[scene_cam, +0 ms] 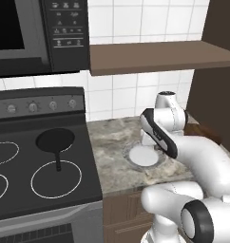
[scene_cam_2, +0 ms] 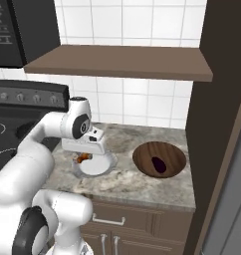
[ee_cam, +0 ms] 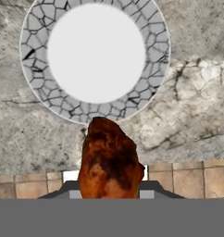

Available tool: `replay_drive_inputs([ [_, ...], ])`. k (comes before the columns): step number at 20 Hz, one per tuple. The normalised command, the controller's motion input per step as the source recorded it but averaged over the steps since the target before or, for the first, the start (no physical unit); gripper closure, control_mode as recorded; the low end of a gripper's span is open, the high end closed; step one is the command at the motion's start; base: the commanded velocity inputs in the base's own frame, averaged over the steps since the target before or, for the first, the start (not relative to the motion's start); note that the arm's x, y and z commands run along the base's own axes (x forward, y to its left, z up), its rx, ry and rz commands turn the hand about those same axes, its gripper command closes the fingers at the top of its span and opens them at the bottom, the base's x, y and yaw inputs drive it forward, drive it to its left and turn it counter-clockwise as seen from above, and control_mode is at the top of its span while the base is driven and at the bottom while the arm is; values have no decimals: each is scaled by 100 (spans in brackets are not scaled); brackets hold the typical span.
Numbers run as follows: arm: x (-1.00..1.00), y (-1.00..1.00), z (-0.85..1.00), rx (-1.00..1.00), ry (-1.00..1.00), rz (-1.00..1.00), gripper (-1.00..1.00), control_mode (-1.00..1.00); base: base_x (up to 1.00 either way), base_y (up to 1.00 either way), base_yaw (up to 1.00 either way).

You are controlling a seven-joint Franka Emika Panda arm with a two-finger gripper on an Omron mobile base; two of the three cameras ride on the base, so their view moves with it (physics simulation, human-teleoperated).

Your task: Place the chicken drumstick on the plate and place the eggplant on the same plate.

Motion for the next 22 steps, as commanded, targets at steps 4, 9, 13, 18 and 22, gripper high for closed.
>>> replay_drive_inputs([
  [4,75,10,-48,0,1,2,100,-100,0,0,0],
  [9,42,26,-23,0,2,0,100,-100,0,0,0],
  [13,35,30,-10,0,2,0,100,-100,0,0,0],
  [18,19,14,-7,0,1,0,100,-100,0,0,0],
  [22,22,0,-24,0,0,0,100,-100,0,0,0],
])
